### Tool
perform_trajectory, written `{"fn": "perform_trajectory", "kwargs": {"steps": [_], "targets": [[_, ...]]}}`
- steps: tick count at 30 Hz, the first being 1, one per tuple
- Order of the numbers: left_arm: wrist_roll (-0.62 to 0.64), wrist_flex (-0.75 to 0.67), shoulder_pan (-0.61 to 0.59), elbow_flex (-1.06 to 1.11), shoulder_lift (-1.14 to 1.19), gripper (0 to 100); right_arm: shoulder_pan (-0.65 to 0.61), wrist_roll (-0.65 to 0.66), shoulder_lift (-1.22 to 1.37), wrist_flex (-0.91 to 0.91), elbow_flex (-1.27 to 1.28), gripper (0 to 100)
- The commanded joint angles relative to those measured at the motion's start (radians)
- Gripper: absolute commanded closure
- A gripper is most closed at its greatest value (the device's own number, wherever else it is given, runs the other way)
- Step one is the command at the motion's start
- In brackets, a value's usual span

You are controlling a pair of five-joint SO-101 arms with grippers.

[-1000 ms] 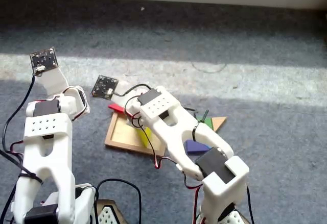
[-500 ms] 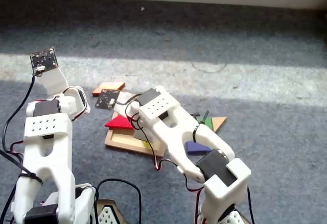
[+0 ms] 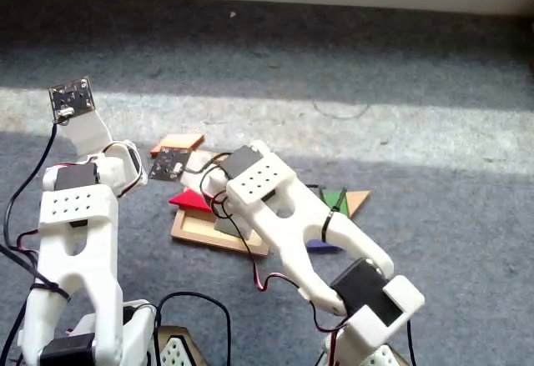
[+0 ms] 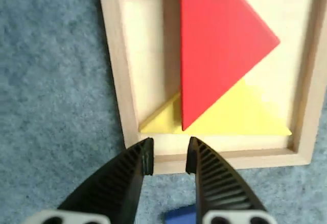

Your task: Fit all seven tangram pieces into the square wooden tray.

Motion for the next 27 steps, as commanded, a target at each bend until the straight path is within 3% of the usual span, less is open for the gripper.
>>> {"fn": "perform_trajectory", "kwargs": {"steps": [1, 10, 27], "targets": [[0.006, -0.015, -0.008, -0.005, -0.030, 82, 0.042, -0.091, -0.085, -0.071, -0.021, 89.0], [0.006, -0.015, -0.008, -0.005, -0.030, 82, 0.116, -0.218, -0.031, -0.406, 0.058, 89.0], [0.006, -0.015, -0.010, -0.005, -0.030, 82, 0.156, -0.206, 0.102, -0.309, 0.061, 89.0]]}}
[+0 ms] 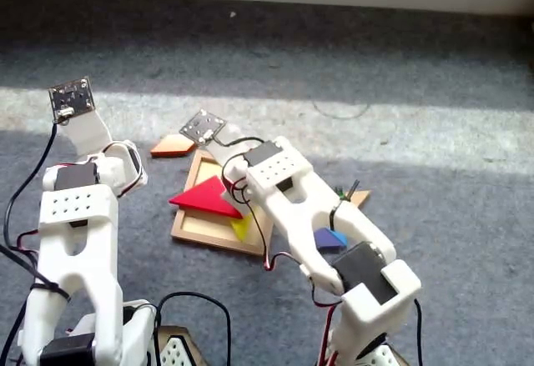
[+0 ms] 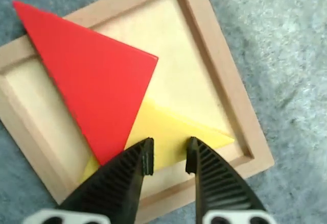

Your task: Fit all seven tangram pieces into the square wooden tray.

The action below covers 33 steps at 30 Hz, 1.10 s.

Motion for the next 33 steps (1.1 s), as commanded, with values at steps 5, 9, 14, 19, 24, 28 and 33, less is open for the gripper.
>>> {"fn": "perform_trajectory", "kwargs": {"steps": [5, 9, 14, 19, 24, 28, 33], "targets": [[0.006, -0.015, -0.010, -0.005, -0.030, 82, 0.050, 0.083, 0.028, 0.016, -0.004, 89.0], [0.006, -0.015, -0.010, -0.005, -0.030, 82, 0.090, 0.143, 0.027, 0.085, -0.007, 89.0], [0.006, -0.015, -0.010, -0.005, -0.030, 82, 0.140, 0.203, 0.025, 0.105, -0.007, 89.0], [0.006, -0.015, -0.010, -0.005, -0.030, 82, 0.150, 0.213, 0.012, 0.156, -0.045, 89.0], [0.006, -0.015, -0.010, -0.005, -0.030, 82, 0.124, 0.187, -0.054, 0.223, -0.124, 89.0], [0.006, -0.015, -0.010, -0.005, -0.030, 82, 0.090, 0.094, -0.059, 0.143, -0.137, 89.0], [0.006, -0.015, -0.010, -0.005, -0.030, 82, 0.067, -0.031, -0.058, -0.051, -0.133, 89.0]]}}
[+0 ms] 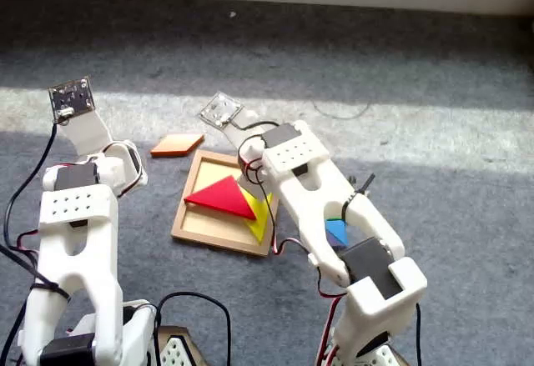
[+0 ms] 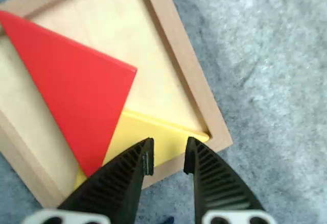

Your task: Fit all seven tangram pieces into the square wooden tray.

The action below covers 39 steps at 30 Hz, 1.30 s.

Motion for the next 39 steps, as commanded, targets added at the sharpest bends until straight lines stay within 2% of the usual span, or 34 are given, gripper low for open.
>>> {"fn": "perform_trajectory", "kwargs": {"steps": [1, 4, 8, 15, 20, 24, 32, 39], "targets": [[0.006, -0.015, -0.010, -0.005, -0.030, 82, -0.021, -0.098, -0.056, -0.145, -0.041, 89.0], [0.006, -0.015, -0.010, -0.005, -0.030, 82, -0.018, -0.158, -0.025, -0.220, -0.048, 89.0], [0.006, -0.015, -0.010, -0.005, -0.030, 82, -0.019, -0.164, 0.058, -0.309, -0.050, 89.0], [0.006, -0.015, -0.010, -0.005, -0.030, 82, -0.050, -0.167, 0.130, -0.323, -0.048, 89.0], [0.006, -0.015, -0.010, -0.005, -0.030, 82, -0.099, -0.167, 0.130, -0.236, -0.050, 89.0], [0.006, -0.015, -0.010, -0.005, -0.030, 82, -0.108, -0.163, 0.128, -0.119, -0.053, 89.0], [0.006, -0.015, -0.010, -0.005, -0.030, 82, -0.111, -0.166, 0.087, -0.008, -0.081, 89.0], [0.006, -0.015, -0.010, -0.005, -0.030, 82, -0.125, -0.169, 0.024, -0.082, -0.084, 89.0]]}}
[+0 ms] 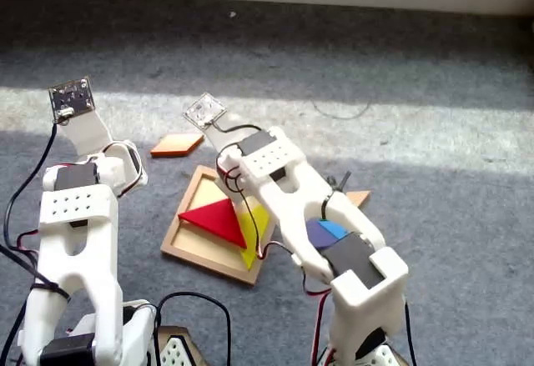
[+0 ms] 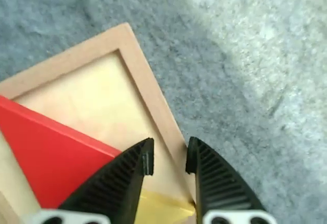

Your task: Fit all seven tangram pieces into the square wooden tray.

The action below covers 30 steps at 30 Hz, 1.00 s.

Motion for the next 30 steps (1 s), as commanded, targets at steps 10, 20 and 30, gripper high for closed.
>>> {"fn": "perform_trajectory", "kwargs": {"steps": [10, 20, 30], "targets": [[0.006, -0.015, -0.010, -0.005, -0.030, 82, -0.039, -0.077, -0.064, -0.101, -0.005, 89.0], [0.006, -0.015, -0.010, -0.005, -0.030, 82, -0.125, -0.074, -0.073, 0.044, 0.099, 89.0], [0.006, -0.015, -0.010, -0.005, -0.030, 82, -0.117, -0.078, -0.168, 0.096, 0.036, 89.0]]}}
